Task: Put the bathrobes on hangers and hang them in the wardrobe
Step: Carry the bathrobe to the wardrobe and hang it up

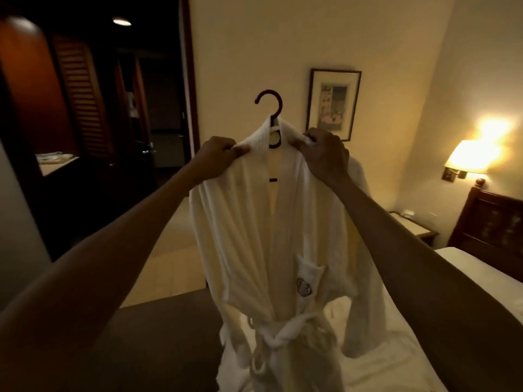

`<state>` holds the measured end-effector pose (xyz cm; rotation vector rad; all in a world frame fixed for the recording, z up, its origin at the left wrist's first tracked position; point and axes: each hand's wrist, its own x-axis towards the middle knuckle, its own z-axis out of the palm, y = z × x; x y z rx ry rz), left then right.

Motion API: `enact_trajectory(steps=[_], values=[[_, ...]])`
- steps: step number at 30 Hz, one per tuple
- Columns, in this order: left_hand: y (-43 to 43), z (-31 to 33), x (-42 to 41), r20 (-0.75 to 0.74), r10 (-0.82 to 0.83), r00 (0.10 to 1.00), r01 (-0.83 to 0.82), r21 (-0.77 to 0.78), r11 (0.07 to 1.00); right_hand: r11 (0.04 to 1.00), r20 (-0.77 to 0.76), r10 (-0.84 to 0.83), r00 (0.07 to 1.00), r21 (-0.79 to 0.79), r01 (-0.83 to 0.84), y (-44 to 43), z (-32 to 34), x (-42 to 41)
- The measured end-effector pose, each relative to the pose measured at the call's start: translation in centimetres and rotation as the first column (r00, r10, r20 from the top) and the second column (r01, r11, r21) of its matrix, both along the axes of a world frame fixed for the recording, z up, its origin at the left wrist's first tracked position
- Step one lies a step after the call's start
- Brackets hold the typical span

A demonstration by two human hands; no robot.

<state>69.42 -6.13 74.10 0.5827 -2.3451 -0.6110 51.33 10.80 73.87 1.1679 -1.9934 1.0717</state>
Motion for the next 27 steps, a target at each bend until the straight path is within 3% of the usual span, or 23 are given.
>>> enact_trajectory(steps=[4,7,12,15,20,27], values=[[-5.9,3.1,1.8,-0.14,0.111,0.984,-0.12,-0.056,0.991,0.99,0.019,0.121,0.992,-0.08,-0.12,-6.0,0.7,-0.1],[-9.7,4.5,3.9,-0.196,0.192,0.962,-0.212,-0.086,0.973,0.992,0.103,0.125,0.987,0.016,-0.127,-9.4,-0.6,-1.5],[-14.7,2.5,8.3,-0.141,0.323,0.936,-0.334,-0.068,0.94,0.95,0.132,0.209,0.969,0.208,-0.233,-16.2,-3.9,-1.5],[-17.9,1.0,11.0,-0.105,0.379,0.919,-0.384,-0.031,0.923,0.926,0.102,0.313,0.944,0.186,-0.327,-20.3,-4.7,0.5],[-22.7,0.8,14.0,-0.18,0.469,0.865,-0.482,-0.034,0.875,0.895,0.114,0.411,0.905,0.137,-0.424,-26.6,-3.7,2.9],[-29.6,-3.8,16.6,-0.214,0.564,0.798,-0.532,0.191,0.825,0.849,0.075,0.459,0.885,0.259,-0.461,-36.4,-5.8,4.8]])
